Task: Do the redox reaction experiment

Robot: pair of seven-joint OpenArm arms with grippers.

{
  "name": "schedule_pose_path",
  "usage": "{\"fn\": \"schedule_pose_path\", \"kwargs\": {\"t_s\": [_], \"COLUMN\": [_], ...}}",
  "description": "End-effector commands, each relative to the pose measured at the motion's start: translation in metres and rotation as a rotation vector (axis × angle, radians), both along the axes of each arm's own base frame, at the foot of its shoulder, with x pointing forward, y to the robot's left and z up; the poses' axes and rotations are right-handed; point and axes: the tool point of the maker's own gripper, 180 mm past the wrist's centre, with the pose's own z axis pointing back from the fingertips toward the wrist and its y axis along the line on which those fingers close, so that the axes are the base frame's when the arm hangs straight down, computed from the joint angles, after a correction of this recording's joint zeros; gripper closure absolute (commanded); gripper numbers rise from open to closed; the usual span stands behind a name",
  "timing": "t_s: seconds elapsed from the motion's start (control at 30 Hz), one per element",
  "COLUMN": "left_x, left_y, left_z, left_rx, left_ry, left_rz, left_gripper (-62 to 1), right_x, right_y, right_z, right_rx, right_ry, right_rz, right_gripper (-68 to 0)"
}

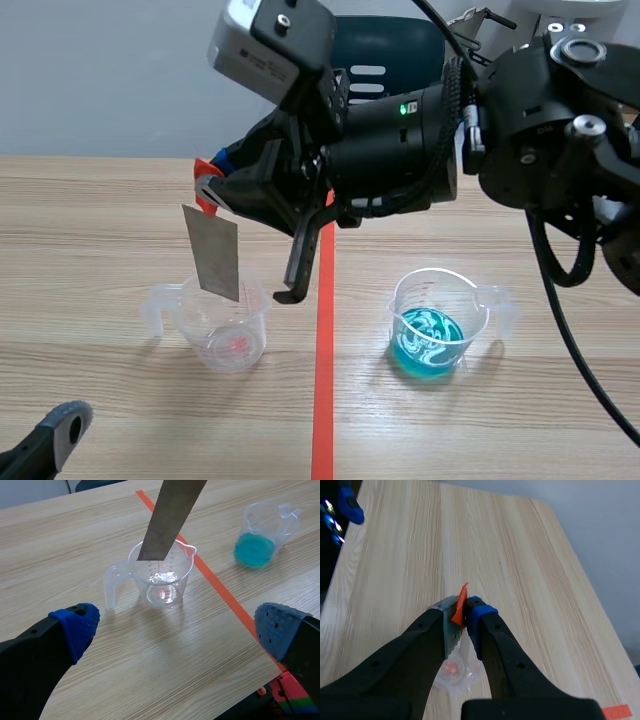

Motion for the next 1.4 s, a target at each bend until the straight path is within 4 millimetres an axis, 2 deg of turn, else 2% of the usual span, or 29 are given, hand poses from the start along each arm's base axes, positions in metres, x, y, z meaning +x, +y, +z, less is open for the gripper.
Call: {"fn": "schedule_pose_path", "kwargs": {"t_s": [0.0,0.2,0.37,0.6,0.93,1.2,1.37], "left_x": [0.004,0.004,0.004,0.004,0.004,0.004,0.004], "left_y": [-0.003,-0.003,-0.003,-0.003,-0.003,-0.003,-0.003], "left_z": [0.009,0.009,0.009,0.009,0.009,0.009,0.009], "left_rx": [-0.018,-0.018,-0.018,-0.018,-0.018,-0.018,-0.018], "left_ry": [-0.032,-0.033,-0.033,-0.033,-0.033,-0.033,-0.033], "left_rz": [0.0,0.0,0.0,0.0,-0.001,-0.001,-0.001], "left_gripper": [-62.3,-62.3,-62.3,-62.3,-62.3,-62.3,-62.3], "right_x": [0.001,-0.004,0.0,0.019,0.036,0.033,0.022], "right_y": [0.002,0.002,-0.011,-0.034,-0.059,-0.069,-0.075], "right_z": [0.012,0.017,0.019,0.05,0.083,0.102,0.103], "right_rx": [0.039,0.093,0.102,0.151,0.178,0.155,0.087], "right_ry": [0.006,0.107,0.151,0.167,0.151,0.128,0.094], "right_rz": [0.008,0.012,-0.001,-0.034,-0.068,-0.061,-0.038], "right_gripper": [-0.9,-0.9,-1.0,-1.0,-1.0,-1.0,-1.0]}}
